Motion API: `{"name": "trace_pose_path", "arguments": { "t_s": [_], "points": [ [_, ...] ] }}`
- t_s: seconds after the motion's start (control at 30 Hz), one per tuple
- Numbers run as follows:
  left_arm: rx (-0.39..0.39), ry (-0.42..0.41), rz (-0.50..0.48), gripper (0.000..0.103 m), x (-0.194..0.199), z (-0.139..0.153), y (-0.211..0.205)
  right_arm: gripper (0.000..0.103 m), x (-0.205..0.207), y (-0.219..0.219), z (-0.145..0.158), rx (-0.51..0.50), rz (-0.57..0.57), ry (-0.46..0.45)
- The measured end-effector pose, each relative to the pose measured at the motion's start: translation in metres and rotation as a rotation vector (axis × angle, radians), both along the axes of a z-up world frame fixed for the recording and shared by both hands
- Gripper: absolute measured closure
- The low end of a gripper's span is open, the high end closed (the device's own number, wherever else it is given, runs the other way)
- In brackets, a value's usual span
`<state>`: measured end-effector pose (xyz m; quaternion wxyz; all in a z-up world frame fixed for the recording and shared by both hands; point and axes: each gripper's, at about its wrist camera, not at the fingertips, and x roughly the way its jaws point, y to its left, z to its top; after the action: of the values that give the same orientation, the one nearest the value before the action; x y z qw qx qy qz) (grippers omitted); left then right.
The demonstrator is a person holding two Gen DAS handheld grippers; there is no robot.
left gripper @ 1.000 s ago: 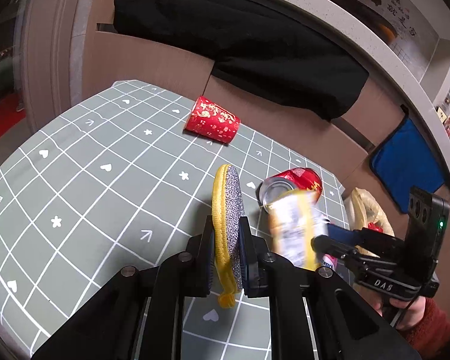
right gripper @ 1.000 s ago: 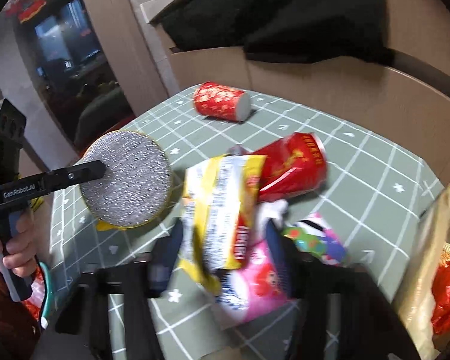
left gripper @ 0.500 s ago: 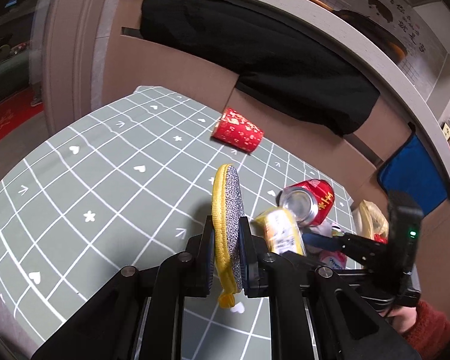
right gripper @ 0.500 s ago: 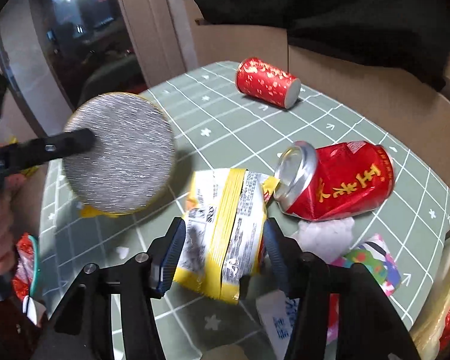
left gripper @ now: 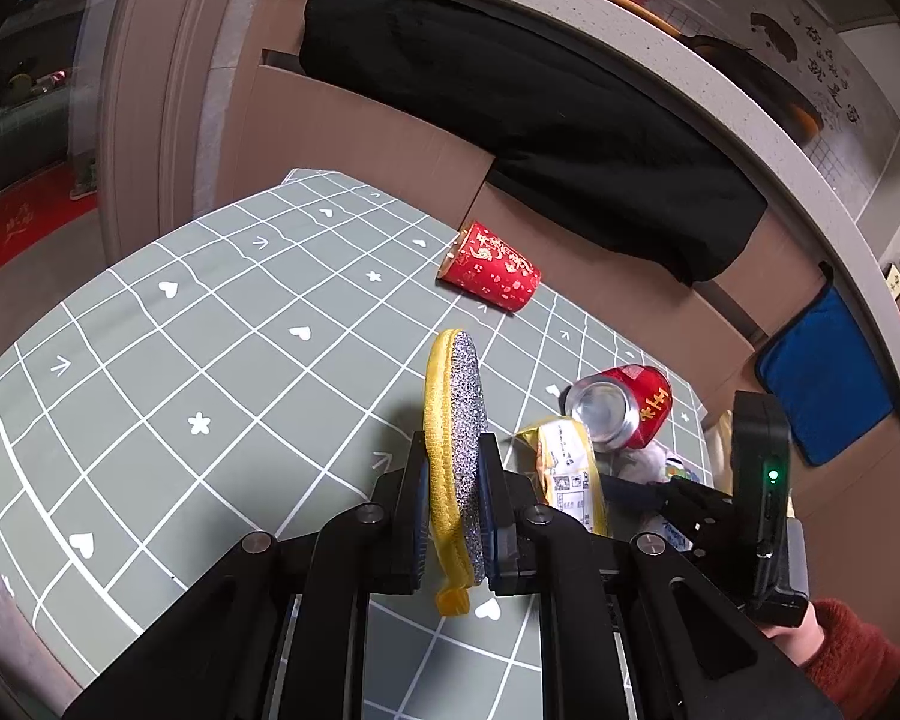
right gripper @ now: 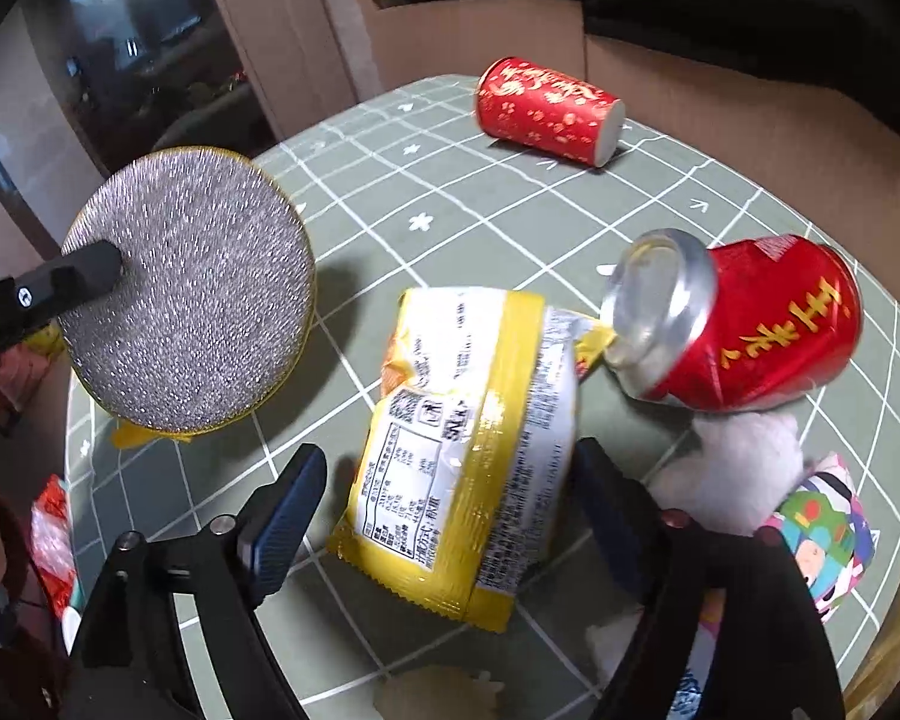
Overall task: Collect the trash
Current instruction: 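Hold the scrubber pad in the left gripper while the right grasps the yellow snack bag, then carry the scrubber pad and snack bag over the bin and open both grippers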
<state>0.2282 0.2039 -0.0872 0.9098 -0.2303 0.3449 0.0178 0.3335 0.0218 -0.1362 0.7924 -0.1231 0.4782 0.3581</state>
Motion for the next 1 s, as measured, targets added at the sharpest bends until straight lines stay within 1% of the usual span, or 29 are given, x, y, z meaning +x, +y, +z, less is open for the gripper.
{"name": "trace_pose_path", "arguments": {
  "t_s": [0.1, 0.13, 0.17, 0.2, 0.27, 0.33, 0.47, 0.6, 0.8, 0.9, 1.0],
  "points": [
    [0.005, -0.003, 0.002, 0.089, -0.002, 0.002, -0.001, 0.024, 0.0, -0.002, 0.0, 0.019, -0.027, 0.005],
    [0.004, -0.002, 0.003, 0.089, -0.002, 0.002, -0.001, 0.037, 0.0, -0.004, 0.002, 0.063, -0.022, 0.012],
    [0.004, -0.003, 0.004, 0.089, -0.003, 0.003, -0.001, 0.062, 0.0, -0.006, 0.003, 0.092, -0.01, 0.028],
    [0.005, -0.005, 0.005, 0.089, -0.003, 0.003, -0.001, 0.072, 0.001, -0.008, 0.004, 0.097, -0.01, 0.041],
    [0.013, -0.009, 0.006, 0.089, -0.004, 0.006, -0.003, 0.074, -0.003, -0.012, 0.012, 0.084, -0.026, -0.01],
    [0.022, -0.019, 0.005, 0.089, -0.004, 0.011, -0.007, 0.075, -0.008, -0.018, 0.024, 0.087, -0.029, -0.053],
    [0.081, -0.073, -0.026, 0.089, 0.0, 0.035, -0.029, 0.076, -0.014, -0.04, 0.055, 0.118, -0.052, -0.129],
    [0.12, -0.144, -0.067, 0.089, 0.004, 0.064, -0.054, 0.076, -0.022, -0.069, 0.088, 0.153, -0.081, -0.208],
    [0.156, -0.242, -0.114, 0.089, 0.017, 0.108, -0.103, 0.076, -0.033, -0.126, 0.141, 0.234, -0.157, -0.325],
    [0.174, -0.285, -0.152, 0.089, 0.025, 0.125, -0.134, 0.076, -0.038, -0.157, 0.162, 0.249, -0.192, -0.392],
    [0.171, -0.32, -0.209, 0.089, 0.038, 0.141, -0.168, 0.076, -0.039, -0.194, 0.182, 0.252, -0.245, -0.464]
  ]
}}
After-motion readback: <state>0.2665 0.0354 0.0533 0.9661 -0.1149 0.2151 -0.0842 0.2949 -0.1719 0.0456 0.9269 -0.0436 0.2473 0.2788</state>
